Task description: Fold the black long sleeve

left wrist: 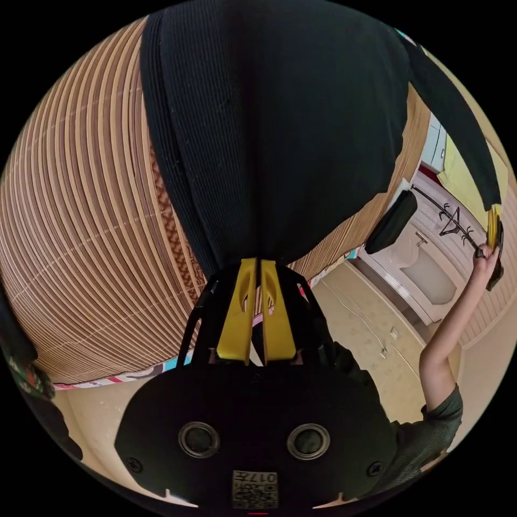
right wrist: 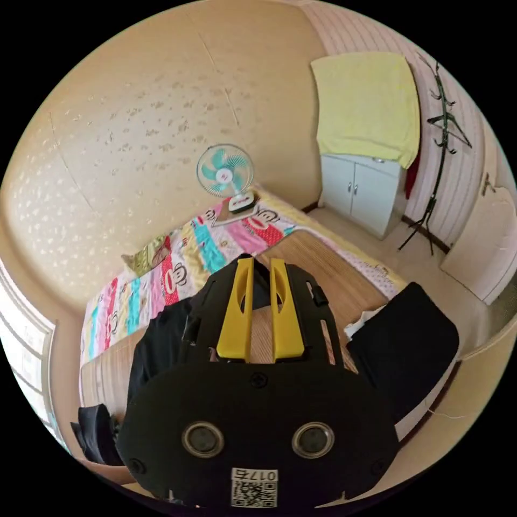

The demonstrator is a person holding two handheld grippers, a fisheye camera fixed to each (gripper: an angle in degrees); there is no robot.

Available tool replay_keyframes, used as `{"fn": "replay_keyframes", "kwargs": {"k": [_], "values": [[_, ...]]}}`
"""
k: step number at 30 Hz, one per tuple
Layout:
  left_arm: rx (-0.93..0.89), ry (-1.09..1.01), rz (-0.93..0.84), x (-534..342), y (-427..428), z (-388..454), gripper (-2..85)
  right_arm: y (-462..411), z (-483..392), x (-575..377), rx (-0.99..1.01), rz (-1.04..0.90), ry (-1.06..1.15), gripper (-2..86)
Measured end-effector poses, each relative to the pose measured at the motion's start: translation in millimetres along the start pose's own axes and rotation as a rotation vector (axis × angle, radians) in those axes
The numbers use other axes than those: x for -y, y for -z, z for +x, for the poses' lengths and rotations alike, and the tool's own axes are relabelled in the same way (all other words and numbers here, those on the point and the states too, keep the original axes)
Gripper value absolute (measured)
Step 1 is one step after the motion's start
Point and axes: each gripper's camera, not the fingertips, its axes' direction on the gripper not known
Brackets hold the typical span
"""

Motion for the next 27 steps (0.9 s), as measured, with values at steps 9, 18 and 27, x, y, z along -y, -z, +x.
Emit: {"fn": "replay_keyframes", "kwargs": {"k": [9,18,27], "values": [[0.106,0.004,-0.059,-52,49,-26,-0.9,-160,-19,-105,-0.064,-1.002,0.359,0.6],[0.175,0.064,-0.18,-175,69,-108,-0.4,-140,-12,-357,-0.581,-1.532,1.246,0.4],[-0.804,0.404,0.587,-361,123,-268,0.8,-30,93,-347,-0.276,-1.731,0.732,0.4]]}}
